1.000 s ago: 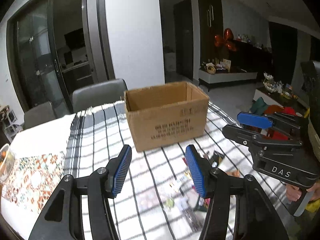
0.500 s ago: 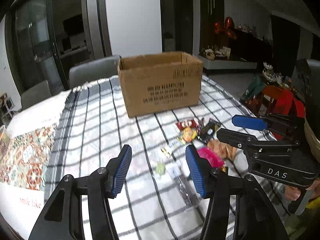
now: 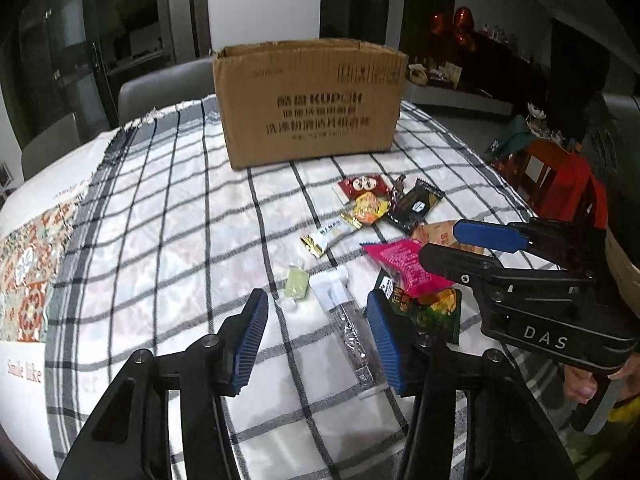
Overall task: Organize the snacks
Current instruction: 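Grasp the clear tube snack with the left tool while the right tool grasps the pink packet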
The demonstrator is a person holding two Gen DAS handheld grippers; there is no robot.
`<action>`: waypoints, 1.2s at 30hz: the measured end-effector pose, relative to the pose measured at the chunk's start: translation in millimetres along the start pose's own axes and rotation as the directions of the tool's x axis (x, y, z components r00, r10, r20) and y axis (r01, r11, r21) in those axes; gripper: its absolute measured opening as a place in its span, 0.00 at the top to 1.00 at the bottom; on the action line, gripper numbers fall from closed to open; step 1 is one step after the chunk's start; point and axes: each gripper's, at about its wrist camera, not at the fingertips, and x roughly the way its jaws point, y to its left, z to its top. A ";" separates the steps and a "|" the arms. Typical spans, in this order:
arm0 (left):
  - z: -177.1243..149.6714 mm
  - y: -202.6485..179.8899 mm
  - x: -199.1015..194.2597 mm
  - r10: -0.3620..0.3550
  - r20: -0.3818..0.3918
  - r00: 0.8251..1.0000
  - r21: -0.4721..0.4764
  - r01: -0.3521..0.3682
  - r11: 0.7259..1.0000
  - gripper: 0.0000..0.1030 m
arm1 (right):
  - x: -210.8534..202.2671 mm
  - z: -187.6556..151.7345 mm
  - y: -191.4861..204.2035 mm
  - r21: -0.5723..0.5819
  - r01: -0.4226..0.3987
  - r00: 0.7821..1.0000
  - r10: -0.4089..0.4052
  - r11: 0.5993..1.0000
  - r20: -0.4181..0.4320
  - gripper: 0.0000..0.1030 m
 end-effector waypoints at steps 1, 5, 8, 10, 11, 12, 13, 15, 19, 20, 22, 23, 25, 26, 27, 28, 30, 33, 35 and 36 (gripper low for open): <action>-0.2 0.6 2.8 -0.010 -0.007 1.000 -0.006 0.010 1.000 0.52 | 2.4 -0.8 -0.8 0.002 0.005 1.000 -0.005 1.000 -0.003 0.56; -2.9 -0.5 17.0 -0.031 -0.037 0.999 -0.020 0.030 0.999 0.55 | 11.1 -3.0 -2.9 0.011 0.012 1.000 -0.011 1.000 -0.021 0.56; -4.0 -2.0 24.6 -0.041 -0.052 0.998 -0.026 0.040 0.999 0.55 | 18.2 -5.0 -4.3 0.021 0.010 0.999 -0.009 1.000 -0.041 0.56; -4.6 -3.4 30.4 -0.043 -0.062 0.997 -0.028 0.042 0.999 0.56 | 22.4 -6.3 -6.1 0.028 0.012 0.999 -0.011 1.000 -0.052 0.56; -5.0 -4.8 34.0 -0.051 -0.065 0.997 -0.027 0.050 0.998 0.57 | 24.0 -6.9 -7.2 0.034 0.012 0.998 -0.010 0.999 -0.056 0.56; -5.4 -5.8 36.1 -0.052 -0.069 0.996 -0.027 0.050 0.998 0.59 | 25.5 -7.4 -8.2 0.040 0.014 0.998 -0.012 0.999 -0.059 0.56; -6.0 -7.0 38.0 -0.052 -0.072 0.996 -0.026 0.050 0.998 0.61 | 26.9 -7.6 -9.0 0.043 0.018 0.998 -0.015 0.999 -0.062 0.56; -6.3 -7.9 42.7 -0.052 -0.077 0.996 -0.028 0.050 0.998 0.64 | 29.3 -8.5 -10.8 0.049 0.021 0.998 -0.018 0.999 -0.066 0.56; -7.2 -6.7 52.5 -0.058 -0.097 0.994 -0.046 0.054 0.998 0.64 | 35.9 -8.6 -13.8 0.057 0.014 0.997 -0.010 0.998 -0.080 0.56; -7.7 -6.5 56.1 -0.065 -0.106 0.992 -0.051 0.060 0.997 0.64 | 37.3 -8.3 -14.1 0.058 0.011 0.996 -0.006 0.998 -0.084 0.56; -8.8 -7.2 60.2 -0.067 -0.115 0.991 -0.056 0.061 0.997 0.64 | 39.3 -7.9 -12.8 0.055 0.008 0.996 -0.004 0.998 -0.086 0.56; -9.2 -7.9 63.0 -0.063 -0.120 0.991 -0.057 0.057 0.997 0.64 | 40.6 -7.6 -11.6 0.048 0.011 0.996 -0.007 0.999 -0.087 0.56; -9.4 -8.7 65.2 -0.058 -0.118 0.991 -0.058 0.051 0.997 0.64 | 42.7 -8.1 -9.7 0.035 0.011 0.996 -0.008 0.999 -0.085 0.56; -9.2 -9.1 65.3 -0.056 -0.118 0.991 -0.058 0.050 0.997 0.64 | 43.6 -8.1 -9.4 0.031 0.011 0.996 -0.008 0.999 -0.086 0.56; -9.1 -9.5 65.4 -0.054 -0.118 0.992 -0.057 0.048 0.997 0.64 | 43.9 -8.1 -9.2 0.033 0.010 0.996 -0.007 0.999 -0.085 0.56; -8.7 -10.1 65.7 -0.051 -0.117 0.992 -0.053 0.045 0.998 0.64 | 44.5 -7.7 -9.1 0.033 0.008 0.996 -0.005 0.999 -0.084 0.56; -9.1 -10.6 67.2 -0.053 -0.118 0.992 -0.055 0.047 0.997 0.67 | 47.8 -7.2 -7.5 0.032 0.007 0.996 -0.004 0.999 -0.087 0.56; -9.2 -7.6 68.7 -0.085 -0.118 0.989 -0.088 0.075 0.993 0.71 | 48.8 -7.5 -7.2 0.038 0.003 0.997 0.000 0.999 -0.084 0.58; -9.5 -5.7 68.6 -0.094 -0.118 0.989 -0.100 0.083 0.992 0.73 | 46.3 -7.9 -8.9 0.050 -0.004 0.997 0.008 0.999 -0.080 0.60; -9.8 -4.9 68.6 -0.096 -0.118 0.988 -0.103 0.084 0.991 0.75 | 45.2 -8.2 -8.7 0.052 -0.006 0.997 0.010 0.999 -0.075 0.60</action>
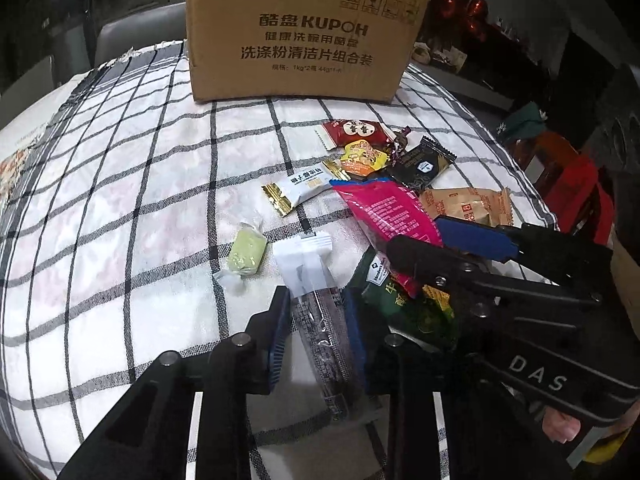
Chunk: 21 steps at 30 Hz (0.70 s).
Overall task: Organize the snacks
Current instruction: 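Grasp the clear tube snack with the left tool while the right tool grasps the pink packet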
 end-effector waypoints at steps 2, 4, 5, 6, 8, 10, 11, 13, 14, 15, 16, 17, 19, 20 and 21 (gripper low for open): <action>-0.3 0.7 -0.6 -0.005 0.003 1.000 -0.003 0.005 1.000 0.76 | -2.4 -1.3 -0.4 -0.003 -0.003 1.000 0.003 1.000 0.006 0.62; -1.4 0.8 -1.5 -0.008 0.008 1.000 -0.004 0.008 1.000 0.78 | -5.2 -3.1 0.3 -0.004 -0.005 1.000 0.005 1.000 0.017 0.62; -2.0 0.8 -2.5 -0.014 0.008 1.000 -0.005 0.014 1.000 0.79 | -6.2 -3.7 0.4 -0.003 -0.007 1.000 0.007 1.000 0.020 0.62; -2.3 0.6 -3.3 -0.014 0.008 1.000 -0.007 0.014 1.000 0.80 | -7.4 -4.4 0.7 0.000 -0.011 1.000 0.011 1.000 0.024 0.62; -2.8 -0.1 -7.7 -0.015 0.016 1.000 -0.011 0.015 1.000 0.80 | -10.4 -4.7 -0.2 0.009 -0.021 0.999 0.021 1.000 0.029 0.63; -2.3 -0.1 -13.3 -0.013 0.025 1.000 -0.019 0.014 1.000 0.80 | -15.4 -4.1 0.2 0.012 -0.025 0.999 0.024 1.000 0.040 0.63; -2.2 0.1 -15.2 -0.011 0.029 1.000 -0.021 0.012 1.000 0.80 | -18.1 -3.3 0.7 0.010 -0.025 0.999 0.024 1.000 0.046 0.63; 0.1 1.2 -23.1 -0.003 0.047 0.999 -0.037 0.005 0.999 0.80 | -23.8 -2.0 1.3 0.009 -0.024 0.998 0.024 1.000 0.057 0.63; 1.2 1.2 -25.3 -0.003 0.052 0.999 -0.042 0.005 0.999 0.80 | -25.6 -1.8 1.3 0.008 -0.026 0.998 0.025 1.000 0.059 0.63; 3.0 1.9 -29.7 -0.001 0.062 0.998 -0.052 0.004 0.999 0.80 | -27.6 -1.0 1.0 0.010 -0.028 0.998 0.027 1.000 0.058 0.63; 4.4 2.2 -33.1 0.000 0.071 0.997 -0.057 0.004 0.998 0.80 | -28.7 -1.3 0.4 0.011 -0.031 0.998 0.030 0.999 0.057 0.63; 5.5 2.1 -36.7 0.007 0.079 0.997 -0.059 -0.002 0.998 0.80 | -30.1 -0.7 0.2 0.012 -0.033 0.998 0.033 0.999 0.058 0.63; 9.1 1.9 -44.2 0.020 0.097 0.995 -0.059 -0.015 0.998 0.80 | -33.9 0.6 -0.5 0.014 -0.034 0.998 0.033 0.999 0.061 0.63; 11.2 2.2 -47.8 0.026 0.103 0.994 -0.060 -0.019 0.998 0.80 | -36.2 2.0 -0.8 0.015 -0.037 0.997 0.036 0.999 0.063 0.63; 13.8 2.4 -52.7 0.026 0.113 0.993 -0.060 -0.019 0.998 0.80 | -38.2 3.5 -1.4 0.018 -0.037 0.997 0.036 0.999 0.066 0.63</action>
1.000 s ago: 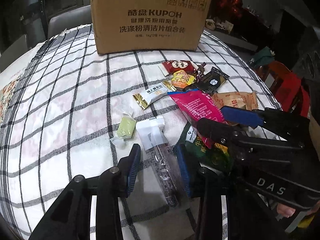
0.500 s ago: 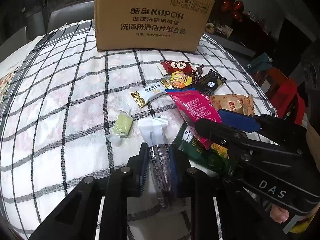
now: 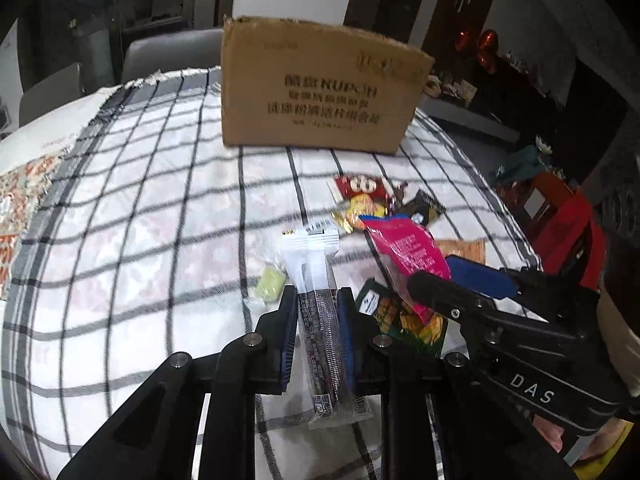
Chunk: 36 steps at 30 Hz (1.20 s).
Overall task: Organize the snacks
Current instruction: 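Grasp the clear tube snack with the left tool while the right tool grasps the pink packet, then carry the tube snack and pink packet into the box and open both tools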
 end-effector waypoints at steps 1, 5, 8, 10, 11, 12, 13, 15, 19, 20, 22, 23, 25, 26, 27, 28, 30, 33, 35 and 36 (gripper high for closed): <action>2.2 -0.1 -2.4 0.000 0.005 1.000 0.000 0.000 1.000 0.80 | -1.7 0.6 -0.3 0.002 -0.001 1.000 0.001 1.000 0.002 0.63; 12.0 -2.4 -14.8 0.016 0.034 0.999 0.009 -0.016 1.000 0.80 | -9.8 6.4 -0.3 0.013 -0.007 1.000 0.007 1.000 0.017 0.63; 22.2 -4.2 -23.0 0.018 0.056 0.998 0.017 -0.019 1.000 0.80 | -16.4 13.6 1.6 0.010 -0.009 0.999 0.009 1.000 0.034 0.63; 28.8 -5.2 -28.2 0.017 0.071 0.997 0.029 -0.019 0.999 0.80 | -20.4 19.8 2.6 0.005 -0.007 0.999 0.007 1.000 0.045 0.63; 31.2 -5.6 -29.9 0.017 0.076 0.997 0.031 -0.020 0.999 0.80 | -24.0 23.9 3.5 0.001 -0.005 0.998 0.005 1.000 0.056 0.63; 35.5 -5.3 -33.7 0.015 0.086 0.996 0.035 -0.018 0.999 0.80 | -27.2 28.0 3.9 -0.002 -0.003 0.998 0.003 1.000 0.067 0.63; 38.9 -5.2 -36.2 0.013 0.093 0.996 0.039 -0.017 0.999 0.80 | -29.6 31.4 4.0 -0.004 -0.002 0.997 0.002 1.000 0.075 0.63; 48.1 -5.1 -41.8 0.011 0.113 0.994 0.052 -0.017 0.998 0.80 | -36.6 40.2 4.8 -0.008 -0.004 0.996 0.005 1.000 0.093 0.63; 66.8 -6.6 -49.1 0.005 0.151 0.989 0.079 -0.017 0.997 0.80 | -46.3 56.0 7.4 -0.023 0.019 0.991 -0.015 1.000 0.134 0.63; 70.5 -6.4 -49.8 0.003 0.156 0.988 0.082 -0.016 0.997 0.80 | -47.3 60.3 7.1 -0.023 0.023 0.990 -0.020 0.999 0.142 0.63; 83.0 -7.4 -49.9 -0.004 0.168 0.986 0.097 -0.013 0.995 0.80 | -47.8 69.2 5.9 -0.019 0.024 0.988 -0.021 1.000 0.151 0.63; 86.3 -7.8 -50.2 -0.005 0.172 0.985 0.100 -0.012 0.995 0.80 | -47.9 73.3 5.1 -0.017 0.026 0.987 -0.023 1.000 0.157 0.63; 100.0 -8.2 -50.2 -0.016 0.186 0.982 0.109 -0.004 0.994 0.81 | -48.8 83.2 3.3 -0.018 0.032 0.985 -0.029 0.999 0.172 0.63; 103.8 -7.8 -50.1 -0.019 0.189 0.982 0.111 -0.002 0.994 0.81 | -48.7 89.3 2.1 -0.016 0.035 0.983 -0.032 0.999 0.178 0.63; 112.3 -7.8 -49.1 -0.025 0.190 0.981 0.116 0.003 0.993 0.81 | -48.2 94.1 1.4 -0.015 0.035 0.983 -0.032 0.999 0.182 0.63; 116.4 -7.5 -47.9 -0.027 0.190 0.981 0.118 0.004 0.993 0.81 | -48.0 100.6 0.2 -0.014 0.034 0.982 -0.031 0.999 0.186 0.63; 131.6 -7.0 -46.0 -0.032 0.194 0.980 0.126 0.007 0.992 0.81 | -47.6 113.7 -2.2 -0.011 0.039 0.980 -0.036 0.999 0.198 0.63; 150.4 -6.6 -43.5 -0.029 0.205 0.978 0.134 0.001 0.991 0.81 | -48.2 135.2 -4.5 -0.027 0.066 0.973 -0.058 0.997 0.224 0.63; 164.2 -5.7 -40.6 -0.028 0.212 0.977 0.139 -0.001 0.990 0.81 | -49.3 148.0 -6.4 -0.034 0.081 0.968 -0.071 0.996 0.239 0.63; 169.2 -5.7 -39.7 -0.030 0.216 0.976 0.140 -0.001 0.990 0.81 | -49.7 153.0 -7.0 -0.038 0.087 0.966 -0.075 0.996 0.246 0.63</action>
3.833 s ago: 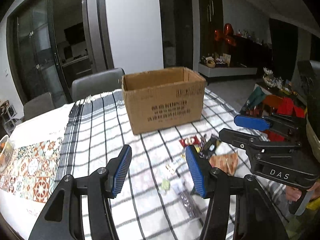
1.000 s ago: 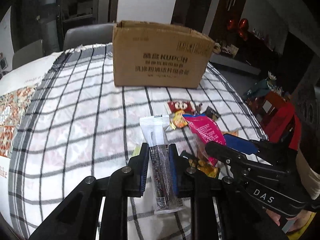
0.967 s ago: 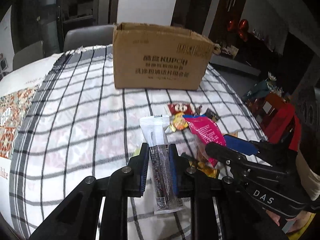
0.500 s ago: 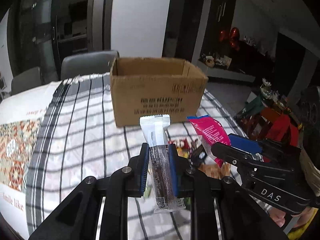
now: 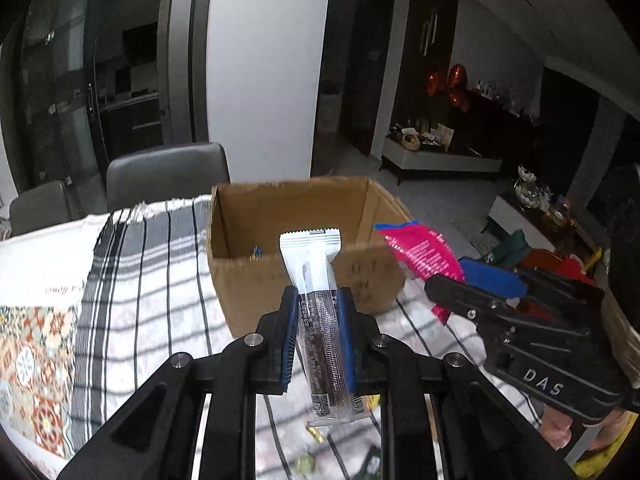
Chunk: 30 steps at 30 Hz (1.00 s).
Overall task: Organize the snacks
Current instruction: 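Carry the tube snack and pink packet into the box and open both tools, then withdraw both tools from the box back toward the snack pile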
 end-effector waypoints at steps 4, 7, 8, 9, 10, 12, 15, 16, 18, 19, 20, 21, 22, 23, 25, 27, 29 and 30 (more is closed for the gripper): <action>21.0 4.3 12.2 -0.009 0.014 1.000 0.013 0.009 1.000 0.81 | 8.3 22.5 -4.5 -0.016 0.015 1.000 -0.014 1.000 0.018 0.63; 35.2 7.8 22.7 -0.011 0.027 1.000 0.021 0.010 1.000 0.81 | 18.7 37.9 -9.1 -0.018 0.020 1.000 -0.019 1.000 0.020 0.63; 41.1 9.7 27.7 -0.014 0.031 0.999 0.024 0.014 1.000 0.81 | 22.2 41.9 -10.1 -0.023 0.022 1.000 -0.021 1.000 0.019 0.63; 44.7 11.2 31.2 -0.012 0.035 0.999 0.027 0.011 1.000 0.81 | 26.8 46.8 -10.8 -0.033 0.028 0.999 -0.027 0.999 0.020 0.63; 47.1 11.7 33.6 -0.008 0.036 0.999 0.031 0.007 1.000 0.81 | 29.9 49.4 -11.9 -0.039 0.031 0.999 -0.030 0.999 0.021 0.63; 55.3 15.4 43.3 -0.006 0.033 0.999 0.037 0.005 0.999 0.81 | 37.7 56.3 -13.7 -0.046 0.033 0.999 -0.032 0.998 0.019 0.63; 65.6 20.8 57.7 -0.003 0.028 1.000 0.035 0.002 0.999 0.81 | 50.2 64.7 -16.8 -0.053 0.037 0.999 -0.036 0.998 0.010 0.63; 68.8 22.2 61.7 0.001 0.029 1.000 0.037 -0.002 0.999 0.81 | 54.0 66.8 -17.6 -0.056 0.038 0.999 -0.038 0.998 0.006 0.63; 74.7 22.4 69.8 0.007 0.031 0.999 0.042 -0.008 0.999 0.81 | 60.6 69.9 -18.4 -0.058 0.041 0.999 -0.041 0.997 0.002 0.63; 77.4 23.5 73.5 0.008 0.030 1.000 0.041 -0.010 0.999 0.81 | 64.0 71.1 -19.3 -0.056 0.042 0.999 -0.042 0.998 -0.002 0.63; 80.7 24.9 77.8 0.010 0.030 0.999 0.040 -0.011 0.999 0.81 | 67.1 72.2 -20.1 -0.052 0.041 0.999 -0.042 0.998 -0.007 0.63; 82.8 25.5 81.7 0.014 0.029 0.999 0.043 -0.016 0.999 0.80 | 70.7 73.4 -21.1 -0.049 0.040 0.999 -0.041 0.998 -0.011 0.63; 85.5 26.7 85.4 0.025 0.032 0.999 0.046 -0.027 0.999 0.80 | 74.3 75.2 -22.0 -0.047 0.044 0.999 -0.044 0.998 -0.014 0.63; 87.6 26.9 86.9 0.029 0.035 0.999 0.050 -0.031 0.998 0.80 | 77.1 76.2 -22.7 -0.047 0.050 0.999 -0.051 0.998 -0.015 0.63; 90.5 26.8 93.1 0.037 0.036 0.999 0.073 -0.039 0.997 0.80 | 81.6 77.7 -22.3 -0.047 0.058 0.998 -0.059 0.997 -0.018 0.62; 93.3 28.0 102.8 0.050 0.018 0.999 0.091 -0.052 0.995 0.79 | 85.9 79.2 -21.6 -0.046 0.065 0.998 -0.066 0.997 -0.020 0.62; 94.3 29.9 107.8 0.071 0.009 0.997 0.089 -0.072 0.993 0.66 | 90.4 80.1 -21.7 -0.049 0.072 0.997 -0.074 0.996 -0.029 0.62; 93.4 30.8 107.5 0.084 0.010 0.996 0.084 -0.085 0.993 0.58 | 91.2 80.0 -22.7 -0.048 0.082 0.996 -0.083 0.996 -0.035 0.61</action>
